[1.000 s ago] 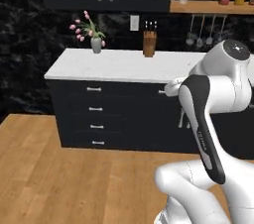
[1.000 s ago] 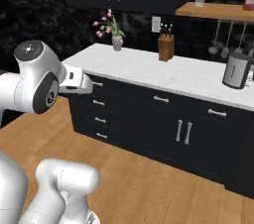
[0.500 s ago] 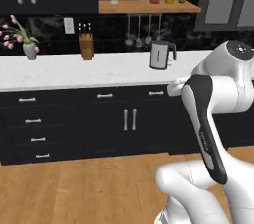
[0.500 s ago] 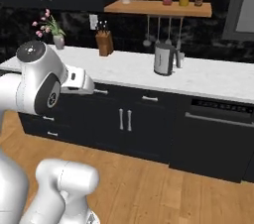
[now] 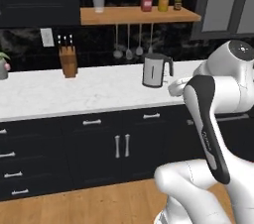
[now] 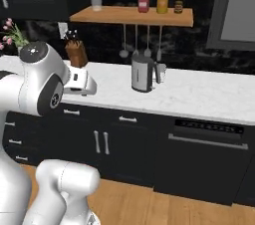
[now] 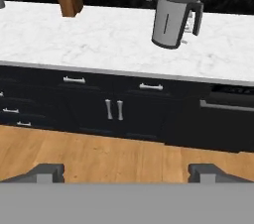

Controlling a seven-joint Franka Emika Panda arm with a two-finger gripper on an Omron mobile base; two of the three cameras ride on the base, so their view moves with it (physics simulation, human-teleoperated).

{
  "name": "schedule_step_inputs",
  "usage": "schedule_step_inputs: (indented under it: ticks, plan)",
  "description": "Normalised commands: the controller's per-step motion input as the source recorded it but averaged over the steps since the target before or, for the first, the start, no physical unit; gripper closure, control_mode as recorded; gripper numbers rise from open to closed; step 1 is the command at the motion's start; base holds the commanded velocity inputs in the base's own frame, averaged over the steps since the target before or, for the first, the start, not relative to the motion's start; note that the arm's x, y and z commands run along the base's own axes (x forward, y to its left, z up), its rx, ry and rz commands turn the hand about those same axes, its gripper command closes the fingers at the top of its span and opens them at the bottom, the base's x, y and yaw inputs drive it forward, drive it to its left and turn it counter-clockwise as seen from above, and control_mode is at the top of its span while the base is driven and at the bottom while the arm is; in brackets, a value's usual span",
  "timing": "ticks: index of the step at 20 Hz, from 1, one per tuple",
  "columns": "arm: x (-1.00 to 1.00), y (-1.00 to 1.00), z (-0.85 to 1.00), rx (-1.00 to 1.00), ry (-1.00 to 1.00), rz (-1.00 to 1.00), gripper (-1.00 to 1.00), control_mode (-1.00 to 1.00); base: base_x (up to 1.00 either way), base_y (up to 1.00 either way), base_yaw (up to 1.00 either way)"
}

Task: Navigate to the electric kettle.

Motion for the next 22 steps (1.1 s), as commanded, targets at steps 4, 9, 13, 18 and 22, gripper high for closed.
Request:
schedule_step_inputs:
  ticks: [4, 9, 13, 18, 22]
  plan:
    - [0.0, 0.0, 0.0, 0.0, 0.0, 0.0, -1.0, 1.0, 0.85, -0.21, -0.06]
    - [0.0, 0.0, 0.0, 0.0, 0.0, 0.0, -1.0, 1.0, 0.71, -0.36, -0.09]
    - [0.0, 0.0, 0.0, 0.0, 0.0, 0.0, -1.0, 1.0, 0.57, -0.4, -0.19]
    - [0.0, 0.0, 0.0, 0.0, 0.0, 0.0, -1.0, 1.0, 0.57, -0.13, -0.12]
    - [0.0, 0.0, 0.0, 0.0, 0.0, 0.0, -1.0, 1.0, 0.63, -0.08, -0.07]
